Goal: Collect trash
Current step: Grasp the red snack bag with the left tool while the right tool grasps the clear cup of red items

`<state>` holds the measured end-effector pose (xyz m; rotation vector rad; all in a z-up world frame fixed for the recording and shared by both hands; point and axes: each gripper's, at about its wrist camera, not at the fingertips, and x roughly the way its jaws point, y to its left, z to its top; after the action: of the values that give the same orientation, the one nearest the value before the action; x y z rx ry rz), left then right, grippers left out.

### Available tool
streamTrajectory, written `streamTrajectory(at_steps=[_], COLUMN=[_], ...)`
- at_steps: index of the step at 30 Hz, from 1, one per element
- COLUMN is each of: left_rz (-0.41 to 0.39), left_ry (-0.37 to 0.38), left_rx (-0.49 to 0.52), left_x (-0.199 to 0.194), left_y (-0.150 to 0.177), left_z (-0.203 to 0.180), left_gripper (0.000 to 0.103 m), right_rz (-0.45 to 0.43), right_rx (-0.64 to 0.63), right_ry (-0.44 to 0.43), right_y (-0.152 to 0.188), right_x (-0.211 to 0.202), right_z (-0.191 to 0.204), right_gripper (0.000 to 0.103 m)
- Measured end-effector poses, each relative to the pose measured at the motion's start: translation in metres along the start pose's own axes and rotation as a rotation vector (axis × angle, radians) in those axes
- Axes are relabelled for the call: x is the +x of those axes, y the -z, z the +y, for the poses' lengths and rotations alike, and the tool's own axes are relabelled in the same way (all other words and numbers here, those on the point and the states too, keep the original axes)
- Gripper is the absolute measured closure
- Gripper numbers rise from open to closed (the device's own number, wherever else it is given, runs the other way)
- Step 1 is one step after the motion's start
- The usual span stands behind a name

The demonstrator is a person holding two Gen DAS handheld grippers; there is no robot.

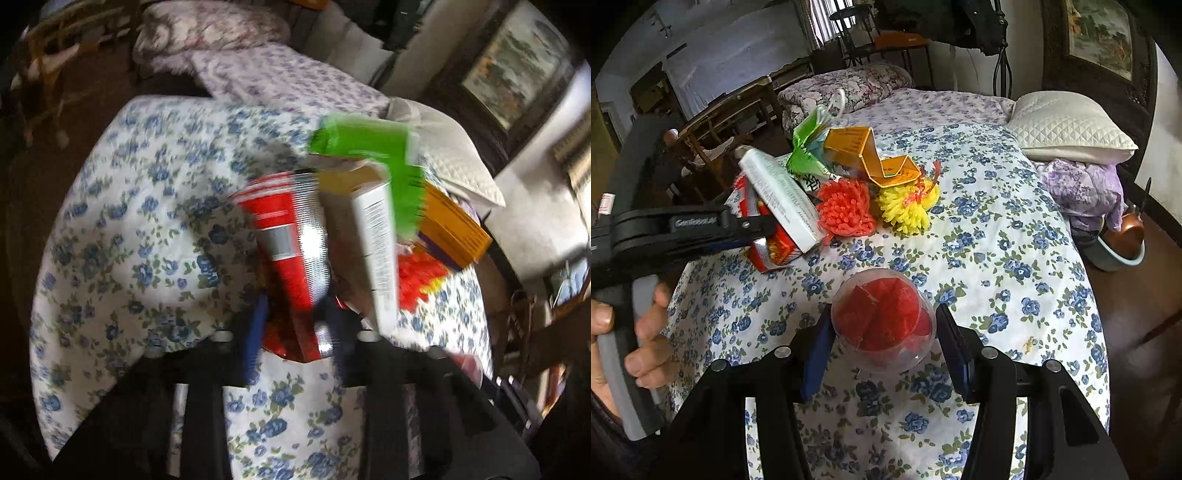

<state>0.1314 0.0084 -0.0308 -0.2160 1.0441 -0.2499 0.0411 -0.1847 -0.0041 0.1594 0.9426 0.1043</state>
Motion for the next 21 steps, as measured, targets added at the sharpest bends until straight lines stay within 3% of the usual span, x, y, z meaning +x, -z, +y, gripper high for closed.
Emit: streamTrajectory(at_steps=[2, 9, 21], left_rz=[-0.021, -0.076, -0.156], left_ry=[-0.030, 0.011, 0.033], left_rx=[0.043, 0.056, 0.063], left_x=[-0.013, -0.058, -0.085], left_y=[0.006, 0.023, 0.025], left_z=[-0.003, 0.004, -0.008], left_gripper=[0.079, 0.081, 0.081], right_rz=[-0.003, -0.017, -0.043], right_rx=[-0.013, -0.043, -0.056], right_ry=[0.003, -0.009, -0.037], right_y=[0.000, 0.001, 0.003], right_x=[0.000, -0.003, -0.013], right_z=[0.002, 0.009, 0.009], right_gripper=[0.049, 0.049, 0.049])
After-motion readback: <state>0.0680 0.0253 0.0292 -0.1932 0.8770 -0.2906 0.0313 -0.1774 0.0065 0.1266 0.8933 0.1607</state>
